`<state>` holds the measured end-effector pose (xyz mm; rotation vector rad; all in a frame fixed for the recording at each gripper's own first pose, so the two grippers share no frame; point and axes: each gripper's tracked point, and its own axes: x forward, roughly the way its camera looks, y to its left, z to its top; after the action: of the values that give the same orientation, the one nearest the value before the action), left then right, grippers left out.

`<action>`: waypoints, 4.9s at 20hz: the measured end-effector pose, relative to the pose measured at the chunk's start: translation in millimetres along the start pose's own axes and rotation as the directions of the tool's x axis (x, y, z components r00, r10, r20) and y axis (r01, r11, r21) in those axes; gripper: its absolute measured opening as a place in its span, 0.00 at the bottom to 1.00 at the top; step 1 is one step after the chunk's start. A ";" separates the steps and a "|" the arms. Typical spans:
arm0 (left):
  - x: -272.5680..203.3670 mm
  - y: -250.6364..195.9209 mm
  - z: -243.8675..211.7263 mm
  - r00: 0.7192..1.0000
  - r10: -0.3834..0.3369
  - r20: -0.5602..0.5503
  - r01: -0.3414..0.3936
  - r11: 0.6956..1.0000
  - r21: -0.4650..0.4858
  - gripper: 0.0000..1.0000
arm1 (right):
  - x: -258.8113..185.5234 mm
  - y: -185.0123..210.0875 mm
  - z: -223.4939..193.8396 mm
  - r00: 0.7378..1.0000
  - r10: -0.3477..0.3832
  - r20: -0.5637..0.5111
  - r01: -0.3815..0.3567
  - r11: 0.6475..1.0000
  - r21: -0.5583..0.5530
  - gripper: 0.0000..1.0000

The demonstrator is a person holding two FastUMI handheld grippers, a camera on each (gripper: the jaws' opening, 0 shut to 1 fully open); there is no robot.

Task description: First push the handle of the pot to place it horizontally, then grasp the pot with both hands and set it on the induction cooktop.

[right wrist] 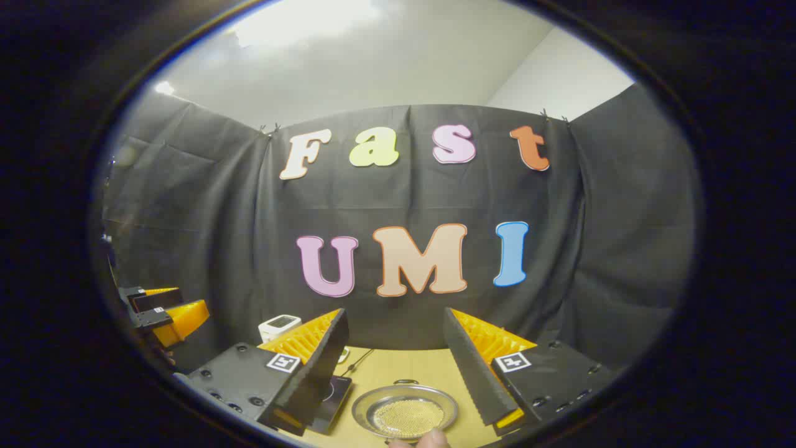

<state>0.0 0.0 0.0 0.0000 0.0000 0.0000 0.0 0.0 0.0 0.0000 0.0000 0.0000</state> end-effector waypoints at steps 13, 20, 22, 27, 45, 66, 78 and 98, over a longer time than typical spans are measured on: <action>4.2 -23.0 4.6 1.000 -0.008 -0.024 0.008 1.000 -0.022 0.93 | -8.5 -19.5 12.4 1.000 -0.004 0.003 0.004 1.000 0.014 0.97; -6.3 -25.0 9.4 1.000 -0.021 -0.018 0.021 1.000 0.015 0.93 | -8.6 -12.2 8.1 1.000 0.012 -0.022 -0.012 1.000 0.011 0.97; -8.3 -21.8 6.3 0.999 -0.022 -0.027 0.022 1.000 0.017 0.93 | -6.2 -7.1 4.0 0.999 0.018 -0.035 -0.017 1.000 0.009 0.97; -13.6 -1.6 -1.6 0.999 -0.008 -0.049 0.010 0.999 0.034 0.93 | -0.9 20.7 -27.9 0.992 0.056 -0.113 -0.056 0.998 0.007 0.97; 23.1 14.6 -73.1 0.964 0.120 -0.235 -0.129 0.991 -0.025 0.94 | 12.3 41.6 -273.0 0.694 0.252 -0.674 -0.171 0.968 0.186 0.03; 125.8 42.4 -139.1 0.957 0.004 -0.289 -0.042 0.991 -0.126 0.94 | -45.1 39.1 -466.0 0.226 0.118 -0.967 0.086 0.986 0.140 0.00; 148.9 47.6 -167.2 0.944 -0.079 -0.321 0.026 0.986 -0.167 0.94 | -42.9 -37.9 -467.2 0.191 -0.036 -0.981 0.326 0.945 0.029 0.03; 134.1 -75.8 -260.2 0.763 -0.218 -0.608 0.062 0.962 -0.267 0.95 | 29.5 -168.5 -473.4 0.240 0.015 -0.971 0.277 0.957 0.083 0.03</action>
<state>134.1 -75.8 -260.2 -0.2383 0.6875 -0.1540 29.5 -168.5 -473.4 0.2582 1.3206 -0.1818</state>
